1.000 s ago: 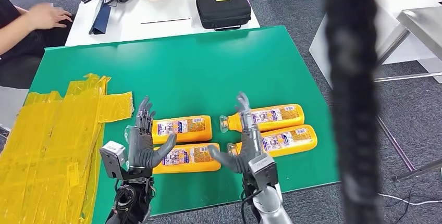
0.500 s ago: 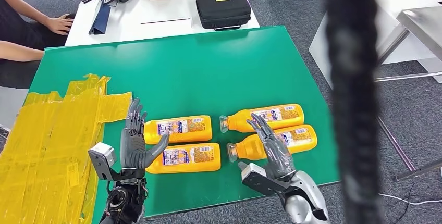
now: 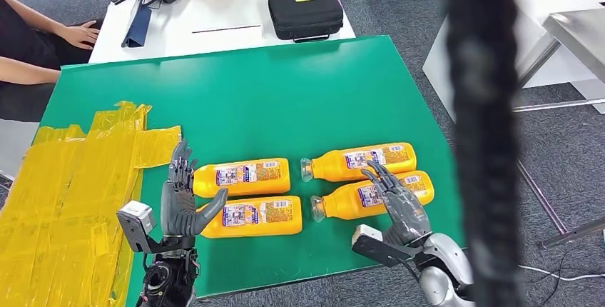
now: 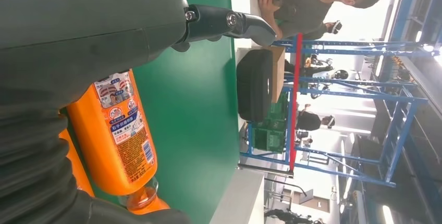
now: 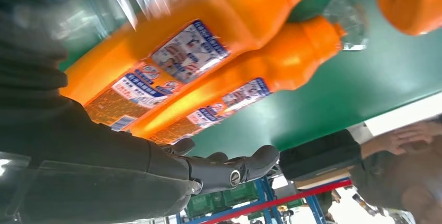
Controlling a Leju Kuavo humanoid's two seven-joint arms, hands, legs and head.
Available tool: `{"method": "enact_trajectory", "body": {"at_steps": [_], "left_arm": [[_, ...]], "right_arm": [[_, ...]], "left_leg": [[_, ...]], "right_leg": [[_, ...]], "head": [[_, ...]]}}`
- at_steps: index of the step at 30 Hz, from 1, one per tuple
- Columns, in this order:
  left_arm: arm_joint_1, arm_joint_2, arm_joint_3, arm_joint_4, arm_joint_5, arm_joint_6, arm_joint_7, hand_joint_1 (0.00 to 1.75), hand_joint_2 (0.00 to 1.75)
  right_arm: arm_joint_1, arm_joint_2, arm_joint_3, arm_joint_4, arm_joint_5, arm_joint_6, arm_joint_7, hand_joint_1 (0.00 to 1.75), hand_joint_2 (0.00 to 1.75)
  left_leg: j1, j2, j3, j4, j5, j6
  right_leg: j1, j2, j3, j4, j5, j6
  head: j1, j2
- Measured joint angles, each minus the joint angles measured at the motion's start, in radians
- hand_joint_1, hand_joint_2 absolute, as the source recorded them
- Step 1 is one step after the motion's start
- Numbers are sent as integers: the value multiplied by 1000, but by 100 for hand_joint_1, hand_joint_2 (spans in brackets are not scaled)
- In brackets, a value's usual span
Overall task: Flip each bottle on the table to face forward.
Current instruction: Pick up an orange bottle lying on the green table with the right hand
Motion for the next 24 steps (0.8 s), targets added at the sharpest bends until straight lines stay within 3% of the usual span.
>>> {"method": "enact_trajectory", "body": {"at_steps": [24], "left_arm": [[5, 0, 1, -8, -3, -1, 15, 0, 175]], "right_arm": [[-12, -25, -30, 46, 152, 18, 137, 0, 175]], "left_leg": [[-1, 0, 0, 0, 0, 0]], "right_leg": [[0, 0, 0, 0, 0, 0]], "head": [[0, 0]]}}
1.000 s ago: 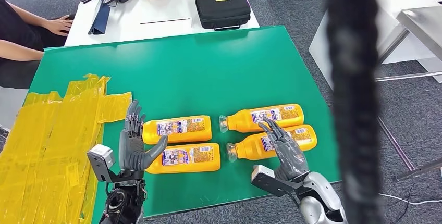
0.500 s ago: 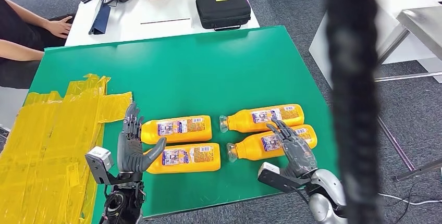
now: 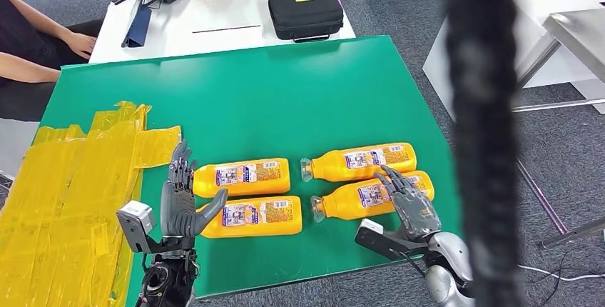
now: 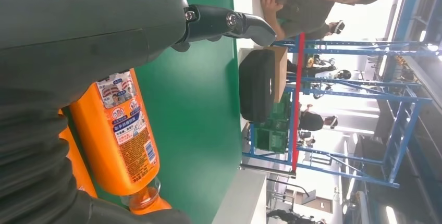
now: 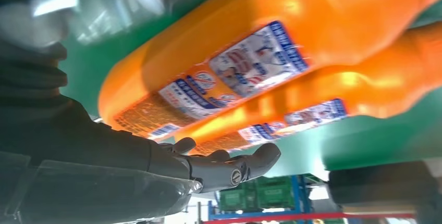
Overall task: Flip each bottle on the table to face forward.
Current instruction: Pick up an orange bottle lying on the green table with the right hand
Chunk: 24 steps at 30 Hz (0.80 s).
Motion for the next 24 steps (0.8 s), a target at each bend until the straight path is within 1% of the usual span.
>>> {"method": "enact_trajectory", "body": {"at_steps": [5, 18, 19, 22, 23, 24], "left_arm": [[3, 0, 0, -7, -3, 0, 10, 0, 175], [3, 0, 0, -8, -4, 0, 11, 0, 175], [2, 0, 0, -7, -4, 0, 11, 0, 175], [-8, 0, 0, -2, -4, -2, 11, 0, 175], [-13, 0, -1, 1, -4, -3, 11, 0, 175], [-17, 0, -1, 4, -4, -4, 11, 0, 175]], "right_arm": [[-4, 5, -15, 3, 52, 6, 34, 0, 175], [-14, 4, -61, 31, 63, 7, 37, 0, 175], [-15, 4, -62, 33, 66, 8, 37, 13, 175], [-30, 2, -64, 50, 75, 22, 36, 144, 175], [-37, 1, -64, 60, 79, 29, 35, 174, 175], [-46, -2, -63, 74, 82, 36, 32, 175, 175]], "left_leg": [[0, 0, 0, 0, 0, 0], [0, 0, 0, 0, 0, 0], [0, 0, 0, 0, 0, 0], [0, 0, 0, 0, 0, 0], [0, 0, 0, 0, 0, 0], [0, 0, 1, 0, 0, 0]], "right_leg": [[0, 0, 0, 0, 0, 0], [0, 0, 0, 0, 0, 0], [0, 0, 0, 0, 0, 0], [0, 0, 0, 0, 0, 0], [0, 0, 0, 0, 0, 0], [0, 0, 0, 0, 0, 0]], "head": [[0, 0], [0, 0], [0, 0], [0, 0], [0, 0], [0, 0]]}}
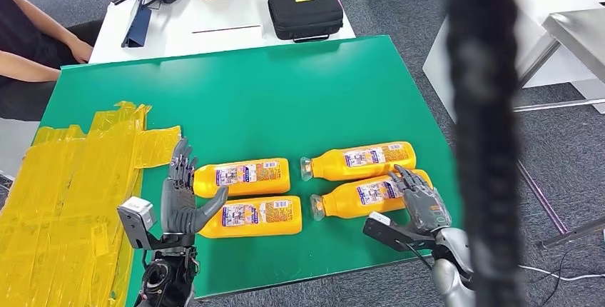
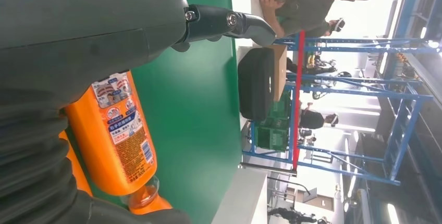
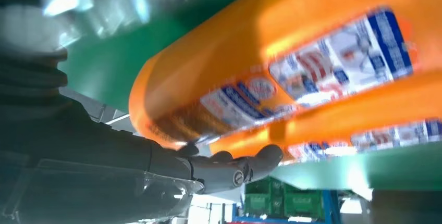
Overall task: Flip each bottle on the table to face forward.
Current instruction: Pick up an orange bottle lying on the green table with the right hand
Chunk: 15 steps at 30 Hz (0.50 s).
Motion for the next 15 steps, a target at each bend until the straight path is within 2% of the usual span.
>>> {"method": "enact_trajectory", "body": {"at_steps": [15], "left_arm": [[-12, 0, -1, 20, 9, -1, -4, 0, 175]], "right_arm": [[-103, -42, 34, 118, 28, 59, -11, 175, 175]], "left_leg": [[-1, 0, 17, 0, -6, 5]], "right_leg": [[0, 0, 16, -1, -3, 4]], "head": [[0, 0]]}}
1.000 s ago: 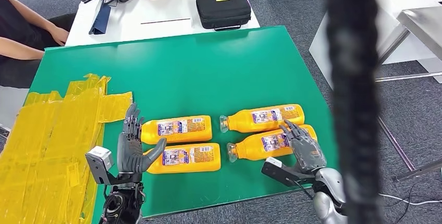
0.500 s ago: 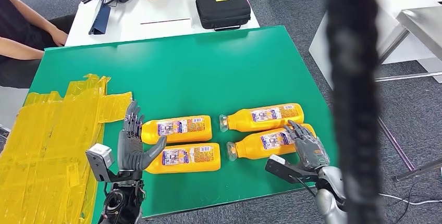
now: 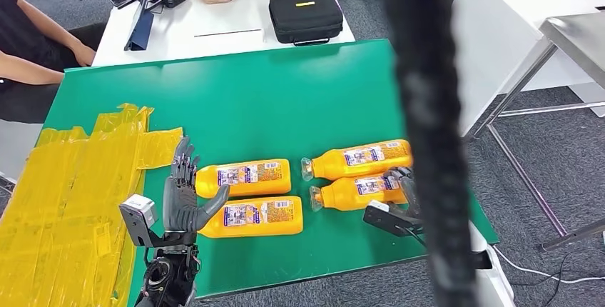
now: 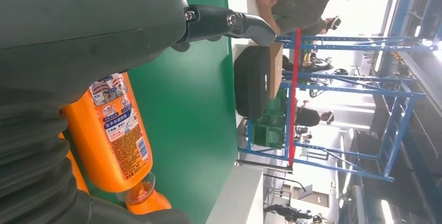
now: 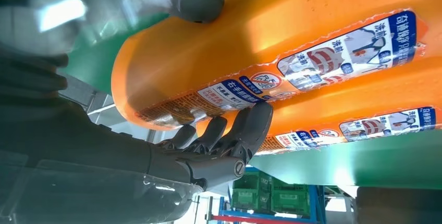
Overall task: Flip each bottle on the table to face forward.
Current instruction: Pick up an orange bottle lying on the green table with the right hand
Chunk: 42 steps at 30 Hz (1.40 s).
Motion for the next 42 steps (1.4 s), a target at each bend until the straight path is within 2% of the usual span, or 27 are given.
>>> {"method": "enact_trajectory", "body": {"at_steps": [4, 11, 12, 15, 16, 20, 25, 29, 30, 33, 34, 42], "left_arm": [[0, 0, 0, 0, 4, 2, 0, 0, 175], [0, 0, 0, 0, 15, 3, 4, 0, 175], [0, 0, 0, 0, 18, 3, 4, 0, 175], [-5, 0, 2, 3, 26, 3, 5, 0, 175], [-8, 0, 2, 4, 28, 3, 6, 0, 175], [-21, 0, 5, 9, 40, 6, 9, 0, 175], [-27, 0, 9, 10, 52, 8, 14, 0, 175], [-31, 0, 9, 10, 60, 9, 16, 0, 175], [-31, 0, 9, 11, 61, 9, 16, 0, 175], [-33, 0, 10, 13, 65, 9, 16, 0, 175], [-33, 0, 10, 15, 68, 9, 15, 0, 175], [-32, 3, 9, 23, 81, 9, 4, 0, 175]], "right_arm": [[-4, -8, 8, 10, 6, 16, 4, 175, 175], [-18, -41, 38, 29, 9, 102, 10, 175, 175], [-23, -47, 44, 33, 8, 115, 11, 138, 175], [-46, -71, 65, 58, 2, 158, 11, 7, 175], [-56, -80, 74, 71, 1, 175, 11, 0, 175], [-85, -112, 110, 144, 12, 243, 24, 0, 175], [-132, -146, 152, 214, -7, 283, 35, 0, 175], [-151, -179, 180, 241, -39, 310, 35, 0, 175], [-154, -185, 186, 244, -45, 314, 35, 38, 175], [-158, -204, 201, 251, -71, 331, 34, 168, 175], [-158, -210, 205, 253, -82, 336, 34, 175, 175], [-150, -233, 210, 250, -137, 345, 37, 175, 175]], "left_leg": [[0, 0, 4, 0, -1, 0], [0, 0, 17, 0, -6, 1], [0, 0, 21, 0, -8, 2], [0, 1, 30, 0, -12, 3], [0, 1, 32, 0, -12, 3], [0, 0, 35, 0, -12, 4], [2, 10, 45, -1, -16, 6], [4, 8, 50, -1, -18, 8], [5, 8, 51, -1, -19, 9], [5, 6, 53, -1, -20, 10], [6, 5, 54, -1, -20, 10], [6, 4, 54, -1, -22, 14]], "right_leg": [[0, 0, 4, 0, 0, 0], [0, 1, 9, -2, -7, 2], [0, 1, 11, -3, -9, 2], [1, 2, 19, -4, -12, 3], [1, 2, 22, -5, -13, 3], [1, 2, 28, -7, -14, 5], [3, 9, 37, -13, -14, 6], [5, 8, 46, -18, -17, 8], [6, 8, 48, -19, -17, 8], [6, 7, 52, -22, -18, 8], [6, 7, 53, -23, -18, 8], [6, 5, 57, -28, -19, 8]], "head": [[0, 0], [0, 0], [0, 0], [0, 0], [0, 0], [1, 0], [0, 0], [0, 0], [0, 0], [0, 0], [1, 0], [1, 0]]}}
